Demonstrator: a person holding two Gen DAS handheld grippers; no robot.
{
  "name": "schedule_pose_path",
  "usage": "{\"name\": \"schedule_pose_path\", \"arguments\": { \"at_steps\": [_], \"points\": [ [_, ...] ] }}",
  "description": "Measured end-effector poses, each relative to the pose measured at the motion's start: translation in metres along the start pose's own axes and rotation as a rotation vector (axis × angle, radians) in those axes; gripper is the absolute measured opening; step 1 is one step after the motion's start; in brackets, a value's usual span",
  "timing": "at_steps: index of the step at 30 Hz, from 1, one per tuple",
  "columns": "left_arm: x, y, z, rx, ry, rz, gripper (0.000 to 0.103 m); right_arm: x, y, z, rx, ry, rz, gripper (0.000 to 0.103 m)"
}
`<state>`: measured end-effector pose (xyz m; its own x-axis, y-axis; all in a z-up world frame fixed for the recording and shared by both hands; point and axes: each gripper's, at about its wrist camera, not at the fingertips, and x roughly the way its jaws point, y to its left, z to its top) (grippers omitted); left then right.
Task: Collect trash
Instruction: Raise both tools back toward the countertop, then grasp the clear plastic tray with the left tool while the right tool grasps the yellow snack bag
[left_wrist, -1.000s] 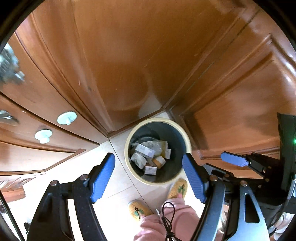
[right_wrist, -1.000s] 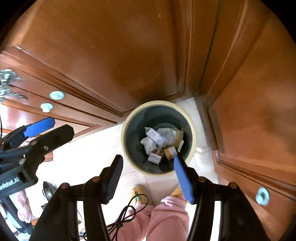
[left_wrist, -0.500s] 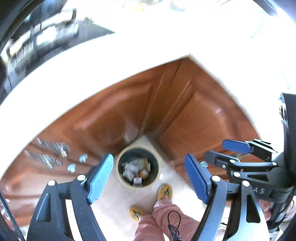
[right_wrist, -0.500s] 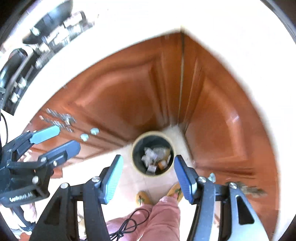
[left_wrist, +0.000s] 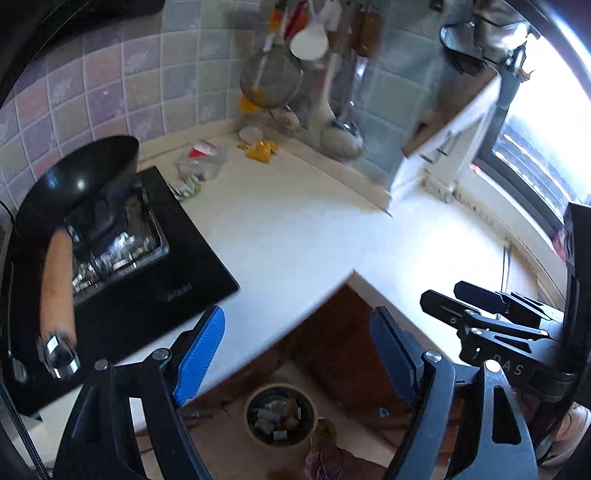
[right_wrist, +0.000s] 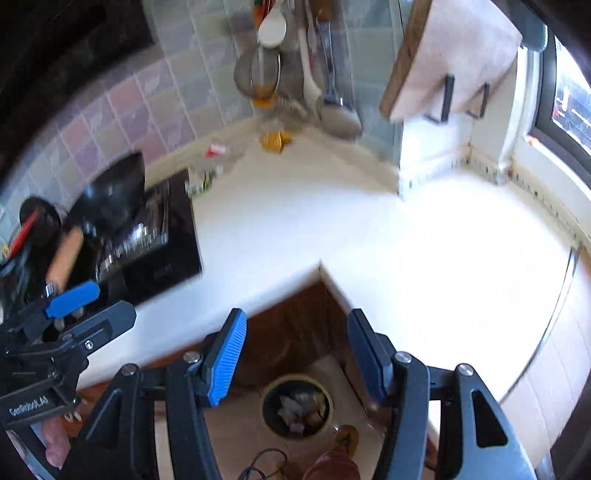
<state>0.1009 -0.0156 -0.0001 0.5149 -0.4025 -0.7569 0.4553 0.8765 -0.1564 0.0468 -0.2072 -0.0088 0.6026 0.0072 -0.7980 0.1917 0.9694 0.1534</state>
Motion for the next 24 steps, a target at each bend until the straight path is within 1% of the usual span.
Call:
{"name": "schedule_pose_path", "arguments": {
  "at_steps": [3,6,13,16,21,24],
  "points": [
    [0.011,0.008,0.029,-0.016,-0.02,0.042,0.079,0.008,0.0,0.033,-0.005,-0.031,0.01,0.057],
    [0.03,0.021,0.058,-0.038,-0.012,0.085,0.079,0.029,0.003,0.066,-0.022,-0.057,0.027,0.057],
    [0.094,0.059,0.139,-0.113,0.021,0.192,0.08,0.101,0.013,0.154,-0.097,-0.092,0.094,0.057],
    [0.126,0.077,0.176,-0.132,0.052,0.233,0.08,0.144,0.02,0.191,-0.133,-0.084,0.114,0.057],
    [0.171,0.106,0.225,-0.144,0.111,0.275,0.079,0.208,0.03,0.227,-0.162,-0.061,0.137,0.057],
    [0.204,0.13,0.249,-0.187,0.177,0.252,0.079,0.244,0.034,0.244,-0.162,-0.041,0.129,0.057]
  ]
}}
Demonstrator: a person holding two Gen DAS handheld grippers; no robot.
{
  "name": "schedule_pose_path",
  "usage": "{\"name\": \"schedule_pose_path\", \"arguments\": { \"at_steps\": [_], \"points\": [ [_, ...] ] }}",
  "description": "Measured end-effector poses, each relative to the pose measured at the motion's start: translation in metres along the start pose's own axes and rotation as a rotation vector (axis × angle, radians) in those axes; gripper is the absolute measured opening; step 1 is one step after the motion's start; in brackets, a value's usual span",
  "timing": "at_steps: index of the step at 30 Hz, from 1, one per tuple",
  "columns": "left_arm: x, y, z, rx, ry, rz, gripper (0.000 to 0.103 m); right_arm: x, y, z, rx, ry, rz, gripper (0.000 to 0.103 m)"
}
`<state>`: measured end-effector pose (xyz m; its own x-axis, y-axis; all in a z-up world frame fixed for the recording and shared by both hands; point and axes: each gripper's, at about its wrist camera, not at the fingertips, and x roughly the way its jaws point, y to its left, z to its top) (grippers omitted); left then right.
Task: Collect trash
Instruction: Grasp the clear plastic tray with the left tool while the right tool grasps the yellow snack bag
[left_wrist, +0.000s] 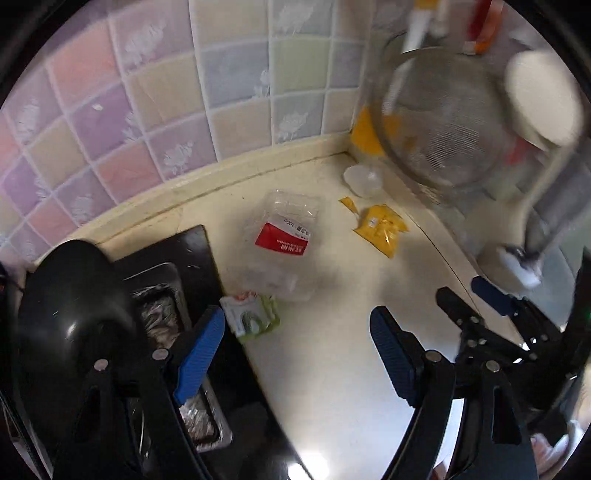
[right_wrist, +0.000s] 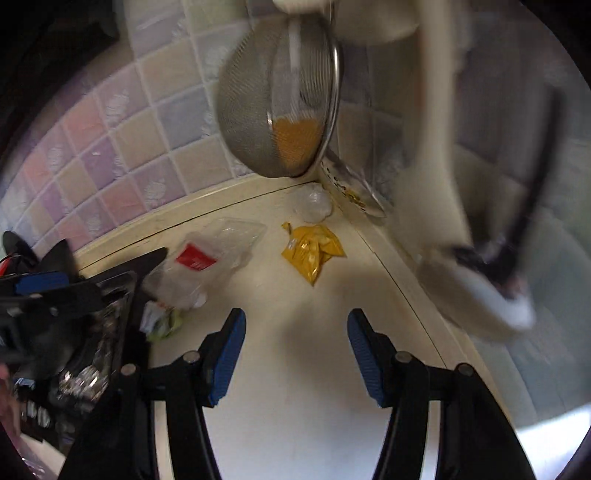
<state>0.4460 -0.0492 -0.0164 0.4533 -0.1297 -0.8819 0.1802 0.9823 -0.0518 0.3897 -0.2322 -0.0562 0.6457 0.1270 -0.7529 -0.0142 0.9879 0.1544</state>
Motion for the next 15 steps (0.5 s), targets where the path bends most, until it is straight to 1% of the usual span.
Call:
{"name": "schedule_pose_path", "arguments": {
  "at_steps": [2,4,7,9,12,14,15],
  "points": [
    [0.019,0.007,0.014,-0.015,0.036,0.001,0.079,0.024,0.0,0.009,-0.005,0.01,-0.018,0.057],
    [0.04,0.015,0.027,-0.033,0.075,0.018,0.079,0.044,0.004,0.016,-0.028,0.014,-0.041,0.057],
    [0.067,0.029,0.039,-0.063,0.133,0.019,0.079,0.069,0.009,0.021,-0.05,0.018,-0.071,0.057],
    [0.079,0.035,0.044,-0.076,0.157,0.018,0.079,0.083,0.01,0.022,-0.049,0.021,-0.091,0.057],
    [0.098,0.046,0.05,-0.097,0.199,0.039,0.079,0.101,0.011,0.024,-0.049,0.024,-0.122,0.057],
    [0.111,0.054,0.054,-0.118,0.229,0.037,0.073,0.11,0.012,0.025,-0.058,0.021,-0.148,0.057],
    [0.115,0.056,0.056,-0.125,0.242,0.036,0.072,0.113,0.013,0.027,-0.064,0.022,-0.159,0.057]
  ]
}}
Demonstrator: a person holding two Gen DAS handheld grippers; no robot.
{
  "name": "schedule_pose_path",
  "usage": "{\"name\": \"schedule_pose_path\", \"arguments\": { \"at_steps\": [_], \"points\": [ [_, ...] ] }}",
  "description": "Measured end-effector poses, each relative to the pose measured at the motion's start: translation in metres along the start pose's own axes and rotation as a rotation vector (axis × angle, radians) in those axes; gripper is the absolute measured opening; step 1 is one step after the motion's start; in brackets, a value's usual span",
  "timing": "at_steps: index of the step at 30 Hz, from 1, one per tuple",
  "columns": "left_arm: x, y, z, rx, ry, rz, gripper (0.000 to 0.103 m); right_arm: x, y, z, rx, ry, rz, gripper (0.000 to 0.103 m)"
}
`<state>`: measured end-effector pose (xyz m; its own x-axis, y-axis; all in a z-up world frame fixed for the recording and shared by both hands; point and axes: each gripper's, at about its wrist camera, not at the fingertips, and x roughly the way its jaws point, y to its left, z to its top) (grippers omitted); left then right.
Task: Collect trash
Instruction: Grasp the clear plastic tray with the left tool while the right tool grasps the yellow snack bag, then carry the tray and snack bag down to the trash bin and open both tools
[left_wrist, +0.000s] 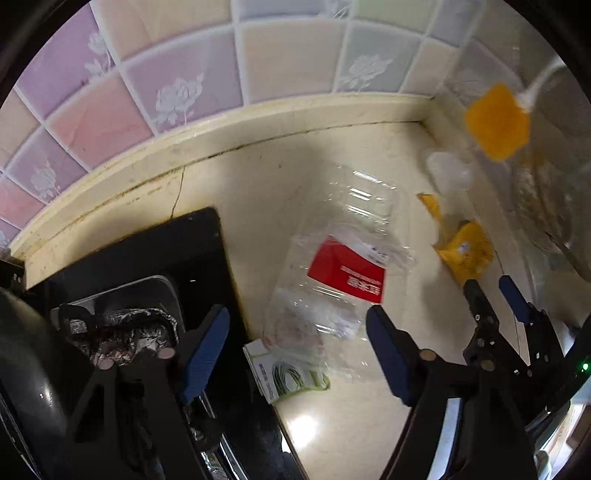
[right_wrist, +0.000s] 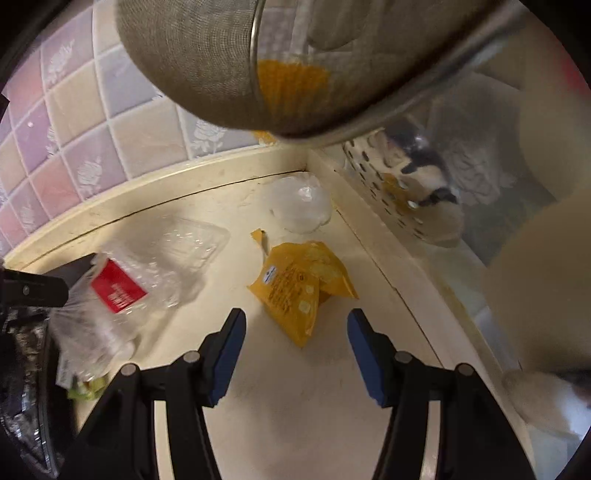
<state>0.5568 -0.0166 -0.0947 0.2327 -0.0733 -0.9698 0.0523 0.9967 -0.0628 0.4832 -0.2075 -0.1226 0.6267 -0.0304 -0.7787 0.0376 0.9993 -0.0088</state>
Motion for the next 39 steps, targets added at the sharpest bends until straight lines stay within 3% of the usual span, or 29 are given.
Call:
{"name": "schedule_pose_path", "arguments": {
  "at_steps": [11,22,23,24,25,32,39],
  "points": [
    [0.038,0.012,0.019,-0.069,0.119,-0.102,0.073,0.028,0.003,0.013,-0.022,0.019,-0.067,0.057],
    [0.064,0.008,0.018,-0.12,0.184,-0.104,0.073,0.054,0.006,0.018,-0.044,0.067,-0.046,0.055],
    [0.066,0.007,0.017,-0.126,0.185,-0.108,0.068,0.055,0.006,0.018,-0.04,0.067,-0.041,0.051],
    [0.066,0.008,0.016,-0.134,0.187,-0.121,0.064,0.058,0.006,0.019,-0.038,0.062,-0.032,0.04],
    [0.067,0.009,0.016,-0.147,0.191,-0.143,0.054,0.058,0.006,0.019,-0.037,0.06,-0.026,0.037],
    [0.058,0.016,0.008,-0.214,0.152,-0.198,0.018,0.049,0.011,0.011,-0.071,0.046,-0.051,0.017],
    [0.034,0.009,-0.006,-0.199,0.087,-0.189,0.009,0.019,0.01,-0.001,-0.063,0.026,0.009,0.009]
  ]
}}
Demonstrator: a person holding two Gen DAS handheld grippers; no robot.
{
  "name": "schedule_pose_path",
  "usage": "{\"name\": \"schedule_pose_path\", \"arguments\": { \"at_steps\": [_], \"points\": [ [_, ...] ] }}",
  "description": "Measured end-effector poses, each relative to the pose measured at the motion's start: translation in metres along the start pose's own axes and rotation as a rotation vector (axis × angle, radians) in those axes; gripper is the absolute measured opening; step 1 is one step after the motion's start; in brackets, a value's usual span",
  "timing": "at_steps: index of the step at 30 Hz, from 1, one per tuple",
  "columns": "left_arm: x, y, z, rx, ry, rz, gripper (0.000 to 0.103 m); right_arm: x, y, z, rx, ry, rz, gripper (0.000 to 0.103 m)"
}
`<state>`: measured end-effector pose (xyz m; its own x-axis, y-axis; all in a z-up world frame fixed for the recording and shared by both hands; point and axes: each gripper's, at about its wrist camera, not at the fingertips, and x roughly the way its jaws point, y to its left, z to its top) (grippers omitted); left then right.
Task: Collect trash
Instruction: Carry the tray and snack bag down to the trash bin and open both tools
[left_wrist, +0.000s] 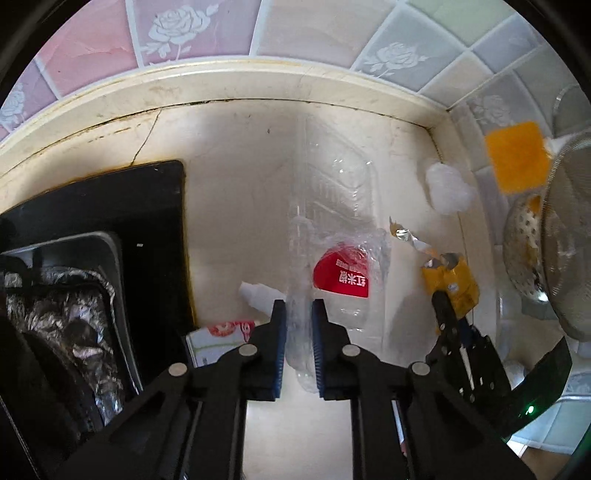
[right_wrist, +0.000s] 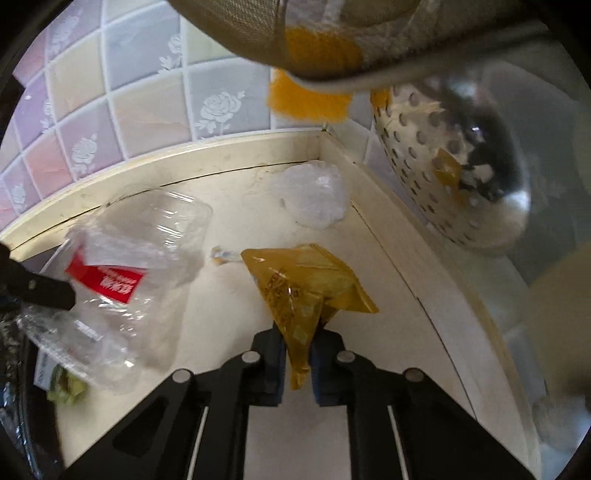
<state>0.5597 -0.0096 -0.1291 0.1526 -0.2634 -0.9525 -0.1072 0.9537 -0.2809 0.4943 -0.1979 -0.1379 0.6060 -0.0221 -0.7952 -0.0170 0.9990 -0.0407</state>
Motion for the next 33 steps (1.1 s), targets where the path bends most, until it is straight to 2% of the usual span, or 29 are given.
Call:
{"name": "schedule_pose_path", "arguments": {
  "at_steps": [10,17,22,26,33],
  "points": [
    [-0.055,-0.015,-0.054,0.037,-0.089,-0.015,0.009,-0.058,-0.018,-0.03,0.054,-0.024,0.118,0.005],
    [-0.1,-0.024,-0.115,0.088,-0.163,-0.004,0.009,-0.114,-0.026,-0.054,0.074,-0.076,0.215,0.005],
    [-0.136,-0.018,-0.176,0.133,-0.211,0.018,0.009,-0.155,-0.025,-0.082,0.062,-0.085,0.262,0.005],
    [-0.159,-0.007,-0.222,0.156,-0.225,-0.015,0.009,-0.195,-0.024,-0.115,0.074,-0.075,0.274,0.005],
    [-0.19,0.014,-0.318,0.237,-0.235,-0.087,0.009,-0.271,-0.012,-0.181,0.103,-0.084,0.232,0.005]
  ]
}}
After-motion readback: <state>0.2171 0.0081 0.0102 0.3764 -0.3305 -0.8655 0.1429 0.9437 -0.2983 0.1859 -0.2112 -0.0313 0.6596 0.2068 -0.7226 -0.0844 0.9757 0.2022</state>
